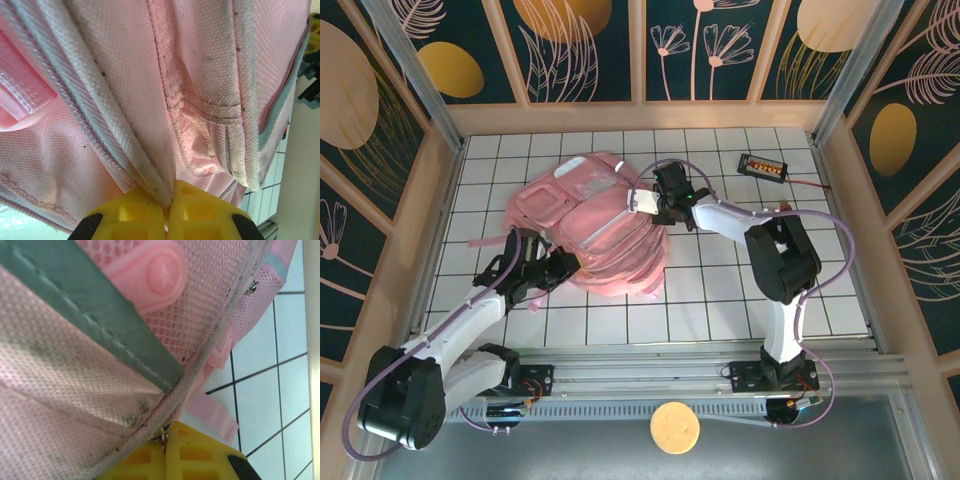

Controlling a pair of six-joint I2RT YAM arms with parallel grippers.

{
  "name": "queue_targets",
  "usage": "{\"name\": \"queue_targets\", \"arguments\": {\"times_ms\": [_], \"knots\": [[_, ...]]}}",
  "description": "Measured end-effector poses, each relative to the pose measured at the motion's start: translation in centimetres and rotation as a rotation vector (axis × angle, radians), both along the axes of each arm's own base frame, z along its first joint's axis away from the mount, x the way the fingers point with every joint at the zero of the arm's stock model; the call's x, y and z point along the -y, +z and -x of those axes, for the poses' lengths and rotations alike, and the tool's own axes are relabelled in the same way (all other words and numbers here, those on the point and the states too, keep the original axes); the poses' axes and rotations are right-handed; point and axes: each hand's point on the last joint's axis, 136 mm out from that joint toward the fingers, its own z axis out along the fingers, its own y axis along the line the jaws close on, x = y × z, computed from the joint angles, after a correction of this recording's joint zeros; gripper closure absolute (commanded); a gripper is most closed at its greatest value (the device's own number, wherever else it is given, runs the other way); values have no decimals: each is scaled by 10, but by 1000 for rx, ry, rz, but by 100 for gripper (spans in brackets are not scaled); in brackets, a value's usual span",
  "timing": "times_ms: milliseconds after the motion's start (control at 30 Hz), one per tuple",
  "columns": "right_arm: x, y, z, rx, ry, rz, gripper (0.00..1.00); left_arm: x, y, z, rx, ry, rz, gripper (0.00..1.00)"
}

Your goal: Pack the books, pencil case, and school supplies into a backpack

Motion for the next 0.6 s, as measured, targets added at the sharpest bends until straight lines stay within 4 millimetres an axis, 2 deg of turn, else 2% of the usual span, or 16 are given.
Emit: {"name": "queue_targets", "arguments": {"times_ms": [167, 300, 367, 400, 533, 600], "knots": [[-8, 5, -2, 10, 30, -23, 100, -11, 4, -5, 3, 13, -29, 100], [-6, 11, 7, -2, 0, -51, 100, -20, 2, -16, -27, 11, -75, 100], [-1, 19, 20, -3, -26, -61, 100, -25, -2, -22, -59, 6, -110, 98], [3, 23, 29, -5, -42, -63, 100, -27, -5, -26, -74, 3, -132, 92], [9, 35, 68, -29, -77, -65, 100, -43, -9, -48, -110, -8, -226, 82], [6, 40, 89, -62, -85, -72, 100, -61, -8, -65, -111, 12, -282, 68]]}}
